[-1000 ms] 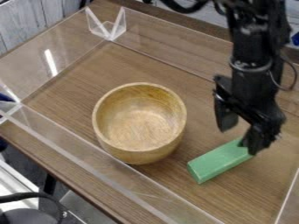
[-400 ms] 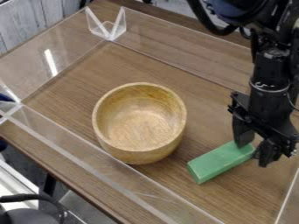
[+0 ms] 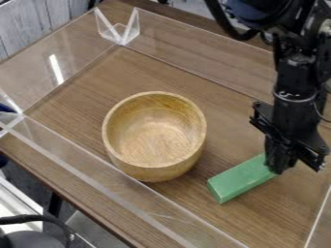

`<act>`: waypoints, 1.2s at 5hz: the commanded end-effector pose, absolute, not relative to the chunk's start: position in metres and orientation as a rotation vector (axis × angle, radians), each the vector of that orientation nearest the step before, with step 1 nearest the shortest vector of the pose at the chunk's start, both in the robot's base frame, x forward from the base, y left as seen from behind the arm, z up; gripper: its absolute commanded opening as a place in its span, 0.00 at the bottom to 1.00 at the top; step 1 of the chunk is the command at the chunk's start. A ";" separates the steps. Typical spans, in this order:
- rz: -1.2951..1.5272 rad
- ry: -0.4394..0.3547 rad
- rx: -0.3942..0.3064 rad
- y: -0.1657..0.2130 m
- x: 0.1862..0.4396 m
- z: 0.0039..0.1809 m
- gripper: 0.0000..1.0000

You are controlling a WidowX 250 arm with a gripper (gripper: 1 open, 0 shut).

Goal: Remove the green block from inside the brown bowl and put it on the table

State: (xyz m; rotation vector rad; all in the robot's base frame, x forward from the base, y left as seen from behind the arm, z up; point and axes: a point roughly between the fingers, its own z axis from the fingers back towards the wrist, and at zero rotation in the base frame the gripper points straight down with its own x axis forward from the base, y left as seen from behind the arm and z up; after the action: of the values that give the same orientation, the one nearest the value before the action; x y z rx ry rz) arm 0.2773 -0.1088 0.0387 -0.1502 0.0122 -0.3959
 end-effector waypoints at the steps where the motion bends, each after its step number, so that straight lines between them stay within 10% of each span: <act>1: -0.384 -0.069 -0.148 -0.100 0.283 0.068 0.00; 3: -0.279 -0.135 -0.094 -0.067 0.296 0.093 0.00; 6: -0.281 -0.137 -0.063 -0.083 0.292 0.053 0.00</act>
State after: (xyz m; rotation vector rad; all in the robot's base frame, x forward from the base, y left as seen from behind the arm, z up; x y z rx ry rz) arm 0.2826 -0.0808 0.0352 -0.0588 -0.0720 -0.2796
